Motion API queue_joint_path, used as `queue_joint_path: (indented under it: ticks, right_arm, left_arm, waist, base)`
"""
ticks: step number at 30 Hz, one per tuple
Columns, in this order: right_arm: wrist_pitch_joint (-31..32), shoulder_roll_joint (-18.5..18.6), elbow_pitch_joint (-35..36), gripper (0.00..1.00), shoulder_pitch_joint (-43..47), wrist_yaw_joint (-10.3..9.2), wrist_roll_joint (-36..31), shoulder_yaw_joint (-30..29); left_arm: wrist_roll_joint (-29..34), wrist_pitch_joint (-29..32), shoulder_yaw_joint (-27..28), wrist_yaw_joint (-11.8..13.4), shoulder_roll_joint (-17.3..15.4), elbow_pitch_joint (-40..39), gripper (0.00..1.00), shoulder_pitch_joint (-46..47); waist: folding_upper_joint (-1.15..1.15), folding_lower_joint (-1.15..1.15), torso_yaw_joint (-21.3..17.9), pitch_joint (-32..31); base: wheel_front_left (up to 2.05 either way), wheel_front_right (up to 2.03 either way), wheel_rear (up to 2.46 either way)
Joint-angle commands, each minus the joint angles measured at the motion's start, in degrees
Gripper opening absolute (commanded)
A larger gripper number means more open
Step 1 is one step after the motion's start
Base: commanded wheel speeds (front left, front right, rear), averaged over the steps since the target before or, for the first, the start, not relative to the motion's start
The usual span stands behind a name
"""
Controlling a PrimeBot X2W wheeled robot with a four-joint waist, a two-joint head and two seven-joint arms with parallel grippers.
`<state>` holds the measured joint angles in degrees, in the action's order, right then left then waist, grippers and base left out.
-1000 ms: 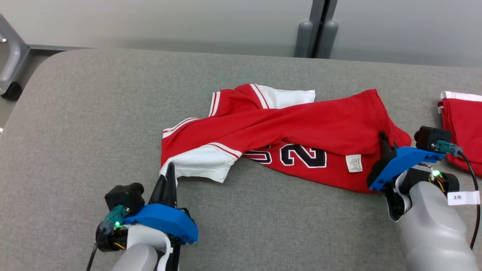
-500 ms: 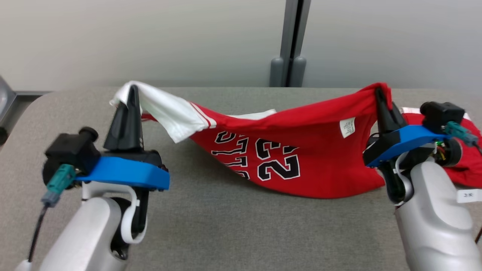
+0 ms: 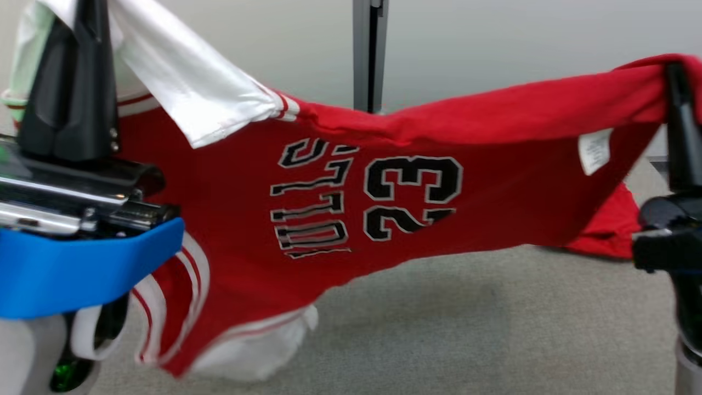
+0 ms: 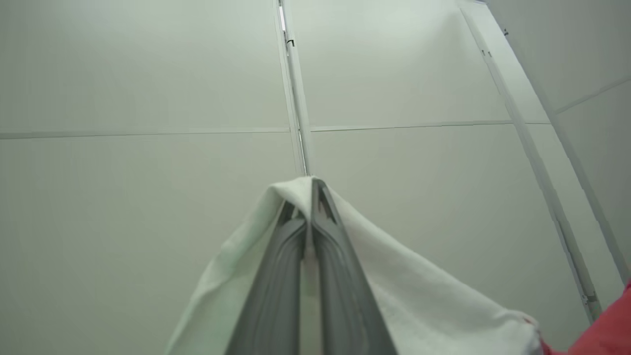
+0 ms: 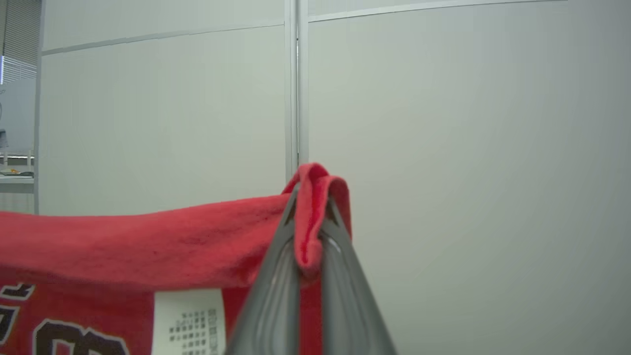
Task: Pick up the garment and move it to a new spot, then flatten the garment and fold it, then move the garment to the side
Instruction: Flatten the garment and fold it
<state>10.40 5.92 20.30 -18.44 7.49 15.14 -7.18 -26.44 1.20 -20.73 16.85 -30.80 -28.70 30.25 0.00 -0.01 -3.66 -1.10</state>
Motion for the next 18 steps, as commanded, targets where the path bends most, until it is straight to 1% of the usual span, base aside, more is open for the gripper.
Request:
queue_joint_path:
  ticks: [1,5,7,9,12,15,18]
  right_arm:
    - [0.5,-0.1,0.8,0.00,1.1,0.01,-0.3,-0.2]
    - [4.8,-0.3,10.7,0.00,3.3,0.01,-0.9,-1.6]
    - [6.3,0.1,13.8,0.00,4.2,0.01,-1.5,-2.0]
    - [7.4,-0.2,15.2,0.00,4.9,0.01,-1.4,-2.0]
    - [8.0,-0.8,14.5,0.00,5.1,0.01,-0.5,-1.2]
    - [7.8,-0.7,10.8,0.00,3.1,0.01,0.5,1.0]
    - [7.1,0.3,5.3,0.00,-1.9,0.01,1.0,3.5]
  left_arm:
    - [0.3,0.4,0.3,0.2,-0.4,-0.5,0.00,0.9]
    - [1.2,5.1,0.4,-0.3,-2.7,-5.0,0.00,4.1]
    - [1.3,7.2,0.0,-0.6,-3.0,-6.2,0.00,5.8]
    - [0.9,8.8,-0.9,-0.9,-2.8,-6.4,0.00,6.7]
    - [-0.5,10.1,-1.7,-1.1,-1.8,-5.4,0.00,8.0]
    - [-1.9,10.6,-1.9,-1.7,-1.1,-2.8,0.00,9.2]
    - [-2.8,10.9,-1.9,-3.5,-0.9,2.1,0.00,12.4]
  waist:
    - [0.00,0.01,-0.4,-0.2]
    - [0.00,0.01,-1.4,0.2]
    - [0.00,0.01,-1.8,1.1]
    - [0.00,0.01,-2.0,2.4]
    - [0.00,0.01,-2.3,5.6]
    - [0.00,0.01,-2.5,9.6]
    - [0.00,0.01,-2.6,14.0]
  base:
    - [0.00,0.00,0.00]
    - [0.00,0.00,0.00]
    - [0.00,0.00,0.00]
    - [0.00,0.00,0.00]
    - [0.00,0.00,0.00]
    - [0.00,0.00,0.00]
    - [0.00,0.00,0.00]
